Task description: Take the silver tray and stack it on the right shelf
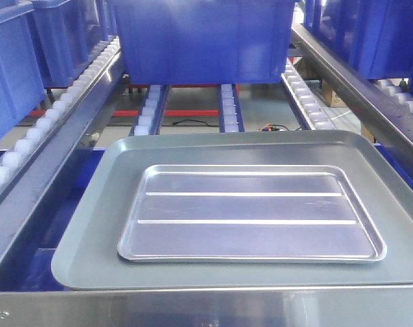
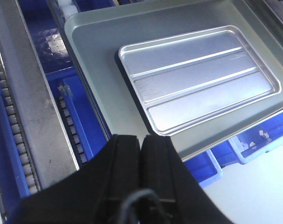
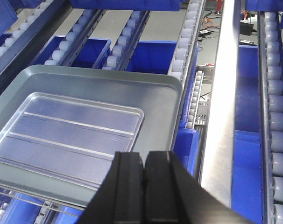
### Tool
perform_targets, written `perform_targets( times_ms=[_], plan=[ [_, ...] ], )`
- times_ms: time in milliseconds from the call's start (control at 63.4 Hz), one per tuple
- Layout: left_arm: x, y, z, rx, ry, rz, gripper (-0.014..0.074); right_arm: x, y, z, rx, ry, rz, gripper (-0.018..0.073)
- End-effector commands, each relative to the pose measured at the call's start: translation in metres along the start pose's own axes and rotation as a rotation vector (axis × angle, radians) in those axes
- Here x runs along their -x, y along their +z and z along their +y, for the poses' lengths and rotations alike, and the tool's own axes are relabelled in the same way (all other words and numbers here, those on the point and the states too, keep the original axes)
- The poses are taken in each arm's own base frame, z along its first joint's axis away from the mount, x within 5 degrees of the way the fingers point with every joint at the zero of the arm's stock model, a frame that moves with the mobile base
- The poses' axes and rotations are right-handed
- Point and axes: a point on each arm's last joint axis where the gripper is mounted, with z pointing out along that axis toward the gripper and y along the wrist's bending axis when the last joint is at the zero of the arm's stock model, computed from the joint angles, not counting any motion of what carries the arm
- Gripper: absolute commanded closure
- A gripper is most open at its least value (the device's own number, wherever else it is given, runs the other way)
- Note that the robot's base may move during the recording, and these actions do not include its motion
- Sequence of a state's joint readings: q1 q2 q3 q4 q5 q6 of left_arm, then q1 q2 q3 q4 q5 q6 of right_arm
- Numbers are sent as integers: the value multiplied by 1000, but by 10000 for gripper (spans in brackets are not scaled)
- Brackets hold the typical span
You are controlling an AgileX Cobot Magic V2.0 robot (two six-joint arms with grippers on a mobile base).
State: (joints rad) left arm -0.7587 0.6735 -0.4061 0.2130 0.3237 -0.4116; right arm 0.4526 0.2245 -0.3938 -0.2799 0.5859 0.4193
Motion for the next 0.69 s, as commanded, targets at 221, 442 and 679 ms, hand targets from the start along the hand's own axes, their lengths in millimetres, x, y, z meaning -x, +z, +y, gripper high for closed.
perform_targets(
  times_ms=[221,442,679],
  plan=[
    [7,-7,-6,-107,-85,-204,689,15,-3,3,21,-32,-95,503],
    [-24,-27,8,-76,-24,-362,689,15,-3,3,21,-32,-95,503],
    [-57,-47,19,-25,-44,-536,689,15,-3,3,21,-32,-95,503]
  ],
)
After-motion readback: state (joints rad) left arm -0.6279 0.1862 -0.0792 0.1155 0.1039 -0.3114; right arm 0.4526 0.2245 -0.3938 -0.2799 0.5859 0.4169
